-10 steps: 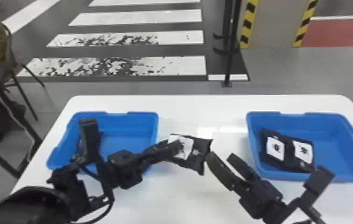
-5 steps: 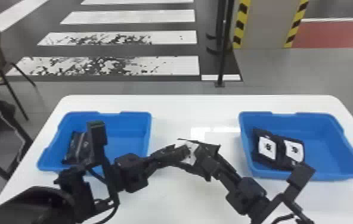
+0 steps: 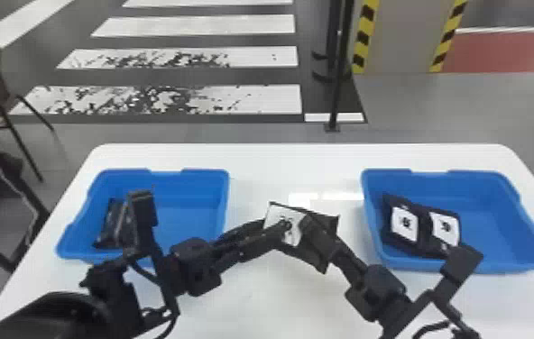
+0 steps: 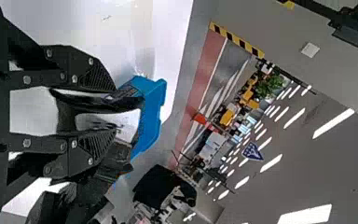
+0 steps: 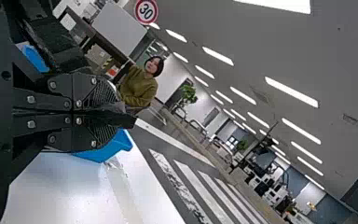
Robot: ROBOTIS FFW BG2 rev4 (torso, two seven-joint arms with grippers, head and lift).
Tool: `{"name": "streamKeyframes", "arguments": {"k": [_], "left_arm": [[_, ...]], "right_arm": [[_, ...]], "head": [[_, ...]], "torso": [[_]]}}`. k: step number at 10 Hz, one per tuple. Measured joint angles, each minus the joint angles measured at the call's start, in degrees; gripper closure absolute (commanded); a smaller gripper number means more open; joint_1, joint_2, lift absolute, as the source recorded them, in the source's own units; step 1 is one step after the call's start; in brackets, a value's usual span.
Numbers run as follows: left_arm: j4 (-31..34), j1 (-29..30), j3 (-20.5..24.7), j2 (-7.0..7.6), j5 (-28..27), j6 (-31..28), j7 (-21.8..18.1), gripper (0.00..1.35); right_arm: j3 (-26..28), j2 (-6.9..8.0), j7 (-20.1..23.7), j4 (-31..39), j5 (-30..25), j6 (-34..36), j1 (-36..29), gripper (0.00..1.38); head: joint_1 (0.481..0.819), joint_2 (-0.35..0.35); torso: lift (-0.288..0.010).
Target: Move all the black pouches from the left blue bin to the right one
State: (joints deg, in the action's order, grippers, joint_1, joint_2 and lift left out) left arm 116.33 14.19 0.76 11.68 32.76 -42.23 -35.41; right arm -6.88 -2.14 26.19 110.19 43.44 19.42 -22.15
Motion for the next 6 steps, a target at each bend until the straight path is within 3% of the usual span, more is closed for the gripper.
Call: {"name": "streamKeyframes", "arguments": {"k": [3, 6], "left_arm": [[2.8, 4.5, 4.4, -1.03, 0.1, 3.5, 0.2, 0.13], [6.3, 7.7, 8.9, -2.01, 0.1, 4.3, 0.3, 0.14]], "right_arm": [[4.9, -1.33, 0.0, -1.2, -1.7, 0.1, 3.6, 1.28], [13.9, -3.5, -0.5, -6.2, -8.2, -0.5, 10.5, 1.28]], "head": [[0.695, 0.038], [0.695, -0.054]], "torso": [[-0.14], [-0.14]]}}
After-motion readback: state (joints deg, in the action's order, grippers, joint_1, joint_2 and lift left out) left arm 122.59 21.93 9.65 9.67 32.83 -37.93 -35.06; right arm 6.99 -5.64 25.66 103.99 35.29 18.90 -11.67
